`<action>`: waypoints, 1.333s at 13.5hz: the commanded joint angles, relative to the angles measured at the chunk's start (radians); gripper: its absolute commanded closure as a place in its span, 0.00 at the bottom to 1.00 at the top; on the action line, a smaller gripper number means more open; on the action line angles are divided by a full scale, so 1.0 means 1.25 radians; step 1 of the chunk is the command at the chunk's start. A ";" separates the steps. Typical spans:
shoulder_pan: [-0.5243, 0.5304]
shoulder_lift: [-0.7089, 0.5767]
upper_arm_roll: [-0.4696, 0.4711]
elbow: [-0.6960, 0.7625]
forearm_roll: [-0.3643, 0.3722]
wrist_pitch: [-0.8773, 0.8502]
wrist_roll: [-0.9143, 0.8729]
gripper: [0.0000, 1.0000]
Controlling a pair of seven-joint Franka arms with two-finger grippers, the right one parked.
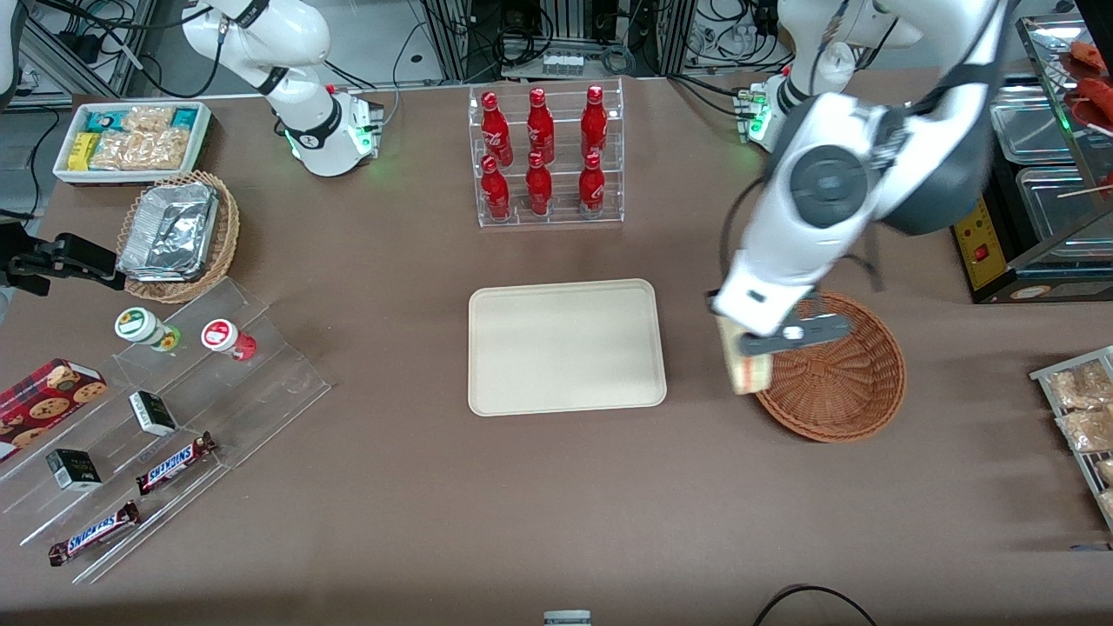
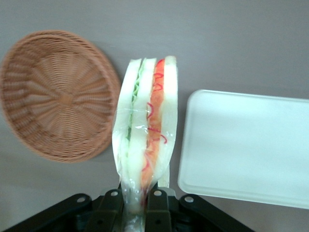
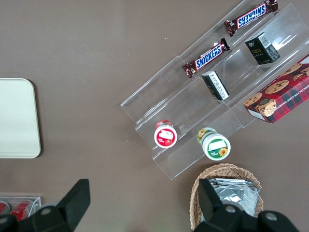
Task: Place sandwich from basket to tray
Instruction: 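Carry the sandwich with the left gripper over the cream tray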
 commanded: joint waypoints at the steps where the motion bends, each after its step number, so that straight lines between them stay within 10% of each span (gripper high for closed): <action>1: -0.080 0.142 0.005 0.150 -0.020 -0.013 -0.016 1.00; 18: -0.256 0.397 0.010 0.199 -0.027 0.219 -0.208 1.00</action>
